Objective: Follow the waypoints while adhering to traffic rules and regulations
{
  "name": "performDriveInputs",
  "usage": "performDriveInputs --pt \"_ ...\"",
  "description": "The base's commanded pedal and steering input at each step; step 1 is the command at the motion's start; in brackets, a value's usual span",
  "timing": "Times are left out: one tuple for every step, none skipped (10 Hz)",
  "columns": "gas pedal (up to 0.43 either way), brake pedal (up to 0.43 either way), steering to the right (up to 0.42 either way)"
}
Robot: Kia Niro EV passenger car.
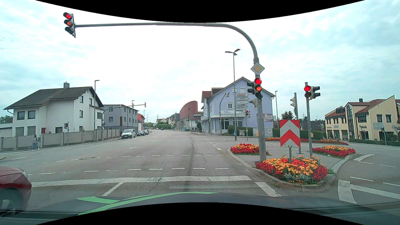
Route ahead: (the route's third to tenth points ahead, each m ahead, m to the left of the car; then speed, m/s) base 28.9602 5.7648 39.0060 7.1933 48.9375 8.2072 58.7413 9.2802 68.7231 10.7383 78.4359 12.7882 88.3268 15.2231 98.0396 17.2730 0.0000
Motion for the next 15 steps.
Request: performDriveInputs --pt "0.0 0.274 0.005" --pt "0.0 0.268 0.005" --pt "0.0 0.183 0.004" --pt "0.0 0.012 0.005" --pt "0.0 0.0 0.005" --pt "0.0 0.0 0.005" --pt "0.0 0.0 0.005" --pt "0.0 0.0 0.005" --pt "0.0 0.0 0.005" --pt "0.039 0.0 0.004" --pt "0.098 0.0 0.005" --pt "0.13 0.0 0.005" --pt "0.15 0.0 0.002" --pt "0.189 0.0 -0.007" --pt "0.209 0.0 -0.016"
